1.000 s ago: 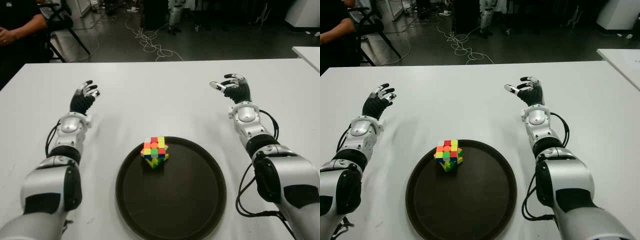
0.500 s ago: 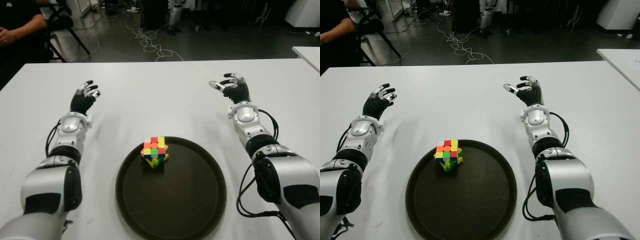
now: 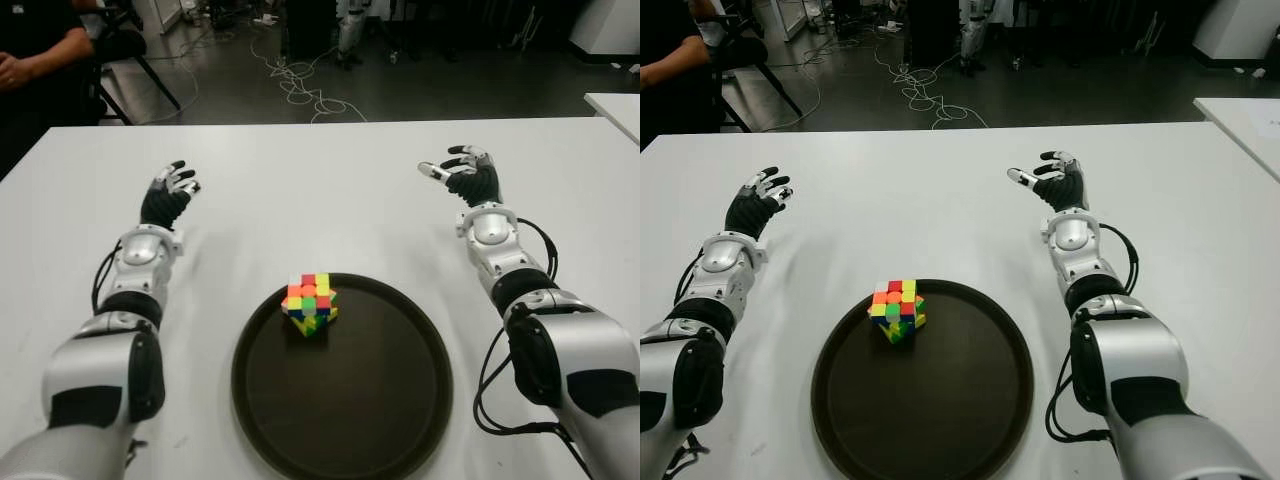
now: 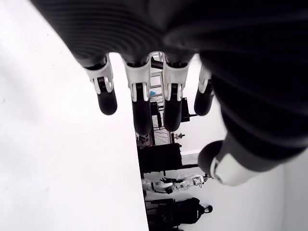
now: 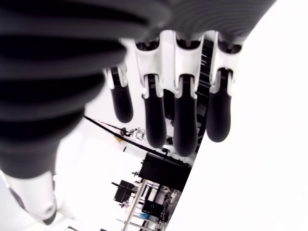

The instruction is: Pick up the Rubik's Cube and put it in the plate

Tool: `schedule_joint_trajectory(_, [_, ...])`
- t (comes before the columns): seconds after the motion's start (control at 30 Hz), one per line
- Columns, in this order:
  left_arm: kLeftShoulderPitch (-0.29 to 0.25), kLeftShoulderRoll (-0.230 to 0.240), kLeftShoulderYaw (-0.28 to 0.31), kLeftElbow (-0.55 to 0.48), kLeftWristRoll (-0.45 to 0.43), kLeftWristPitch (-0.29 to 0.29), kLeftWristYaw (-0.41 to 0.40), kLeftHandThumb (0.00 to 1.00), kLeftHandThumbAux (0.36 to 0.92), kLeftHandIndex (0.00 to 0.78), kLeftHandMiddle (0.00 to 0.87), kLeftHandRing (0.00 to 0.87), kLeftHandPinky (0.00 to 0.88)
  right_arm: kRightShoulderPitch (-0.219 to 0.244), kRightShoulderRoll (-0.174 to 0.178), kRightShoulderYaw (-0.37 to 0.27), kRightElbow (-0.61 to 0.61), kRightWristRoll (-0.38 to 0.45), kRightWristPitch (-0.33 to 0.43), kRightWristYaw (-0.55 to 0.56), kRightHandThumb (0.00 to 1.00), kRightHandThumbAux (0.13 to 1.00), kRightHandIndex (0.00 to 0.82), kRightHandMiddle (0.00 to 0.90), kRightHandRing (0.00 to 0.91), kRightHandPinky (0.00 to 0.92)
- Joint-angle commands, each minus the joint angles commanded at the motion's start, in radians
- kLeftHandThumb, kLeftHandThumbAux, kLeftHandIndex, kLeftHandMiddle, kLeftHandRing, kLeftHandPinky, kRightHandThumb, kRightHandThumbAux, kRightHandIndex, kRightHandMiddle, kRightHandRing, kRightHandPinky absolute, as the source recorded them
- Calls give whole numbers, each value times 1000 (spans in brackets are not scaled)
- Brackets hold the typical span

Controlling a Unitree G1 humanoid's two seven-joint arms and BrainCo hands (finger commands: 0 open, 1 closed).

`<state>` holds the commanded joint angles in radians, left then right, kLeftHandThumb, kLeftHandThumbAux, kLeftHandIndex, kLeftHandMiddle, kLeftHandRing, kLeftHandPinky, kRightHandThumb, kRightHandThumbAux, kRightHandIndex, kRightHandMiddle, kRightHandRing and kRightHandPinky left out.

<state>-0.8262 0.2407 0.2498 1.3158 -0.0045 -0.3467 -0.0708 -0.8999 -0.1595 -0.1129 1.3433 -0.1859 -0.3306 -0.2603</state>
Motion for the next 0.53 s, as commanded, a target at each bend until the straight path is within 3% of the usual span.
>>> schedule_joint_trajectory(0.53, [12,0,9,-10,-3,-33,19,153,692,109,173,143,99,31,0,-47,-12,63,-38,37,44,686,311,384,458,512])
